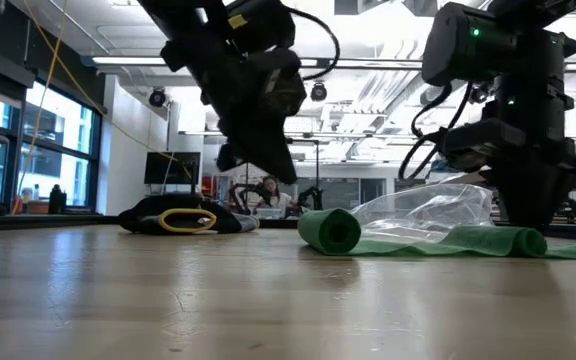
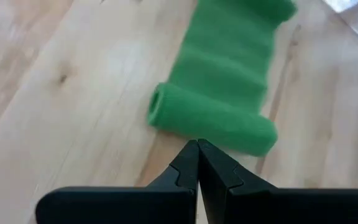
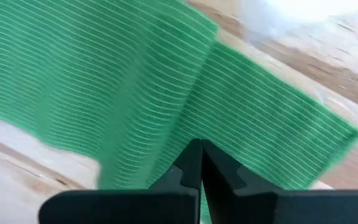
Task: Roll bandage
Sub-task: Roll the green bandage
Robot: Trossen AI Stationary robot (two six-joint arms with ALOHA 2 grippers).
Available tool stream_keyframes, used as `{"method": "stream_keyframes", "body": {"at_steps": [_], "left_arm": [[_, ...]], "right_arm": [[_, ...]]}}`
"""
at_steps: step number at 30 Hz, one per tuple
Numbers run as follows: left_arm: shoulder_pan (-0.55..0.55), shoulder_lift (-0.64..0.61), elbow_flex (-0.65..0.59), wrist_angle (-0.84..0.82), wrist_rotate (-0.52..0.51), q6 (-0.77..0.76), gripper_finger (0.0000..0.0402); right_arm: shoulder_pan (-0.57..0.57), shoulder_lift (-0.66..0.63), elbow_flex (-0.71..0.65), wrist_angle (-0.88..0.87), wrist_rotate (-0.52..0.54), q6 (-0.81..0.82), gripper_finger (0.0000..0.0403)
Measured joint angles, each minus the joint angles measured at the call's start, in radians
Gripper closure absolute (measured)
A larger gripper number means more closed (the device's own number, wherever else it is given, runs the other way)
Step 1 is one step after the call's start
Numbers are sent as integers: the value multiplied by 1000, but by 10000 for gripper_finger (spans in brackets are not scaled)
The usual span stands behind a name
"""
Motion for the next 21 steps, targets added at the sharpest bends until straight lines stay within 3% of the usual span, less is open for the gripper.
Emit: {"method": "stream_keyframes", "body": {"at_steps": [6,10,14,21], "left_arm": [[5,38,2,189,79,-16,401],[5,72,-2,132,107,-78,402],[-1,53,0,36,103,-44,401],[4,-19,0,-111,8,67,401]], "right_arm": [[-2,0,0,82,4,4,403],[-1,0,0,141,4,4,403],[-1,0,1,191,6,4,403],[-3,0,36,48,53,3,403]]}}
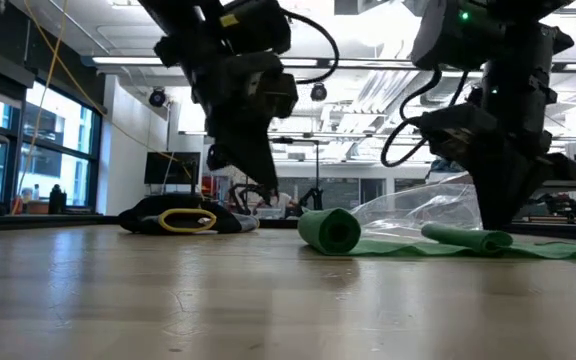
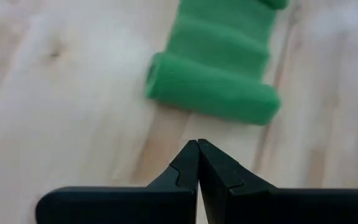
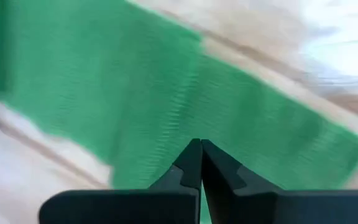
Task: Roll bandage
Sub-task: Roll the green bandage
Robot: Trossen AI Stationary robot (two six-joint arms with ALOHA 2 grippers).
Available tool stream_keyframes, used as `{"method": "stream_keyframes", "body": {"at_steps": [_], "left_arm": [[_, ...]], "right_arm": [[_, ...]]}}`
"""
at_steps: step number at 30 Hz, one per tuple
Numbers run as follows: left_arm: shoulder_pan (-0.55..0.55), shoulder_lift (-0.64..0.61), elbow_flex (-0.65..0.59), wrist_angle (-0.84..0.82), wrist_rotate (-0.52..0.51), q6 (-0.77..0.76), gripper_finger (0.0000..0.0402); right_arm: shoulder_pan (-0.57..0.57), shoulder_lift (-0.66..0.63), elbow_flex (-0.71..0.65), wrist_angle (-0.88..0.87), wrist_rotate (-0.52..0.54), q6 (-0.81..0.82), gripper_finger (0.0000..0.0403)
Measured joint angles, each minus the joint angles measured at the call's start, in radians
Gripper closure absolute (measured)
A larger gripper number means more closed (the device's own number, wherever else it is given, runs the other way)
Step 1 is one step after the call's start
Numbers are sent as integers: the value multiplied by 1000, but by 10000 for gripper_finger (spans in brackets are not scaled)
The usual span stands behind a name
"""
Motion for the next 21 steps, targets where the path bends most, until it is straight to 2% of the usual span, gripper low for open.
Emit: {"method": "stream_keyframes", "body": {"at_steps": [4,7,10,14,21], "left_arm": [[9,-45,-5,-41,-37,53,401],[19,-95,-58,-20,-46,53,402],[30,-175,-156,40,-68,8,401],[42,-304,-308,123,-82,-94,402],[38,-450,-463,114,-116,-243,402]], "right_arm": [[0,0,34,-19,22,-7,403],[0,0,61,24,47,-8,403],[0,7,95,132,75,-50,403],[-20,69,150,143,80,-98,403],[-74,220,191,146,2,-148,403]]}}
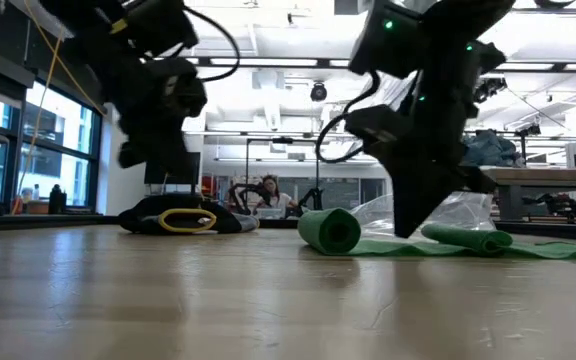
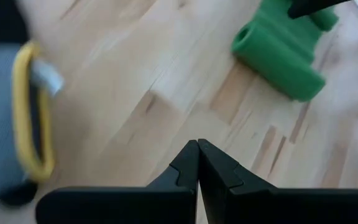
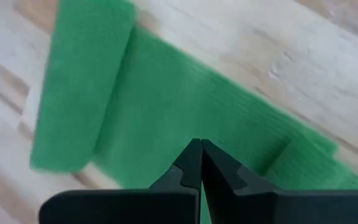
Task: Roll bandage
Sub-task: Roll the green bandage
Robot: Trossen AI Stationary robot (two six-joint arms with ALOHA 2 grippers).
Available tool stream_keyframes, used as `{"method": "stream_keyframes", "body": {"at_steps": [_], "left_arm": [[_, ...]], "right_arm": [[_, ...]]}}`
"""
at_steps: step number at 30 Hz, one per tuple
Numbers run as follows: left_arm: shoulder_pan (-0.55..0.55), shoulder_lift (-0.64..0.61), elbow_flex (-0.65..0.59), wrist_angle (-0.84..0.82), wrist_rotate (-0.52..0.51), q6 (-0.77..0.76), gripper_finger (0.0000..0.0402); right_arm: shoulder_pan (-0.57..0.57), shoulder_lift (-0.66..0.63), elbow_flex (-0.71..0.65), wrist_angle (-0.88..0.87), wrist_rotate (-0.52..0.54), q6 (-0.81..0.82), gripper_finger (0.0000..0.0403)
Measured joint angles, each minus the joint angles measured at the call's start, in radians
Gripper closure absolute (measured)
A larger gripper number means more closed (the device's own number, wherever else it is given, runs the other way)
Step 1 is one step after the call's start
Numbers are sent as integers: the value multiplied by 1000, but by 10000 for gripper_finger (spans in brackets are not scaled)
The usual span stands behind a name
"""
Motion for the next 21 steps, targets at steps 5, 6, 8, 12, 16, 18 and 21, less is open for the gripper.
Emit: {"method": "stream_keyframes", "body": {"at_steps": [5,6,8,12,16,18,21], "left_arm": [[-29,-55,-40,-6,-29,-52,402],[-34,-62,-45,-16,-35,-54,401],[-41,-76,-55,-43,-63,-79,402],[-46,-110,-57,-76,-107,-105,401],[-46,-149,-57,-121,-122,-89,402],[-46,-172,-57,-182,-129,-89,402],[-46,-208,-57,-269,-135,-88,402]], "right_arm": [[-8,15,5,42,-9,8,403],[-8,19,5,41,-13,13,403],[-7,31,5,42,-19,21,403],[2,55,5,92,-28,55,403],[6,82,5,185,-44,84,403],[9,96,5,217,-47,112,403],[9,117,6,273,-50,134,403]]}}
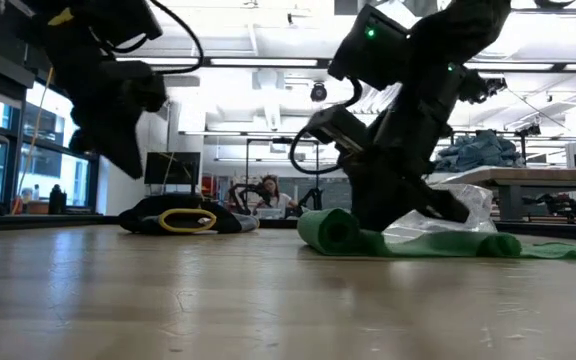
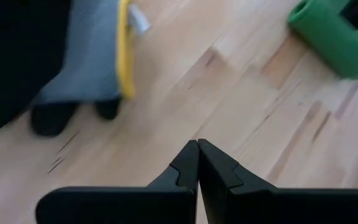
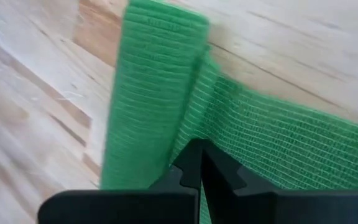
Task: Roll bandage
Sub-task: Roll the green bandage
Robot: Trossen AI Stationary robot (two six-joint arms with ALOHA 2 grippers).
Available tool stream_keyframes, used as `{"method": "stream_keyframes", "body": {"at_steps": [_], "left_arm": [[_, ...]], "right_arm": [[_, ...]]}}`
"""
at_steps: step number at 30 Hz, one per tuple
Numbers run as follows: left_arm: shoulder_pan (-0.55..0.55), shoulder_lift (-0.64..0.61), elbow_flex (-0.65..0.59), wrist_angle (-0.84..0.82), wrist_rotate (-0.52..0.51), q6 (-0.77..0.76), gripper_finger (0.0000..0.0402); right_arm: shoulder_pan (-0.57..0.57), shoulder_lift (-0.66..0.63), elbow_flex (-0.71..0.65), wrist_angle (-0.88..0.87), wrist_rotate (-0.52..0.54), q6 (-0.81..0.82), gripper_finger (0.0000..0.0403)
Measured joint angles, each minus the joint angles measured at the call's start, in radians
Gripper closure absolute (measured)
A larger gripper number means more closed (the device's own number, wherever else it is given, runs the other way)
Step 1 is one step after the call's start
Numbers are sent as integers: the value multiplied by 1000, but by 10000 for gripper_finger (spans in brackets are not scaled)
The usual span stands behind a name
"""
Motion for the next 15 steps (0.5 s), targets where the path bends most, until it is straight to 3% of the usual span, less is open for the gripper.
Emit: {"method": "stream_keyframes", "body": {"at_steps": [15], "left_arm": [[-7,-209,0,-289,-77,-17,402]], "right_arm": [[-1,80,3,218,2,99,403]]}}
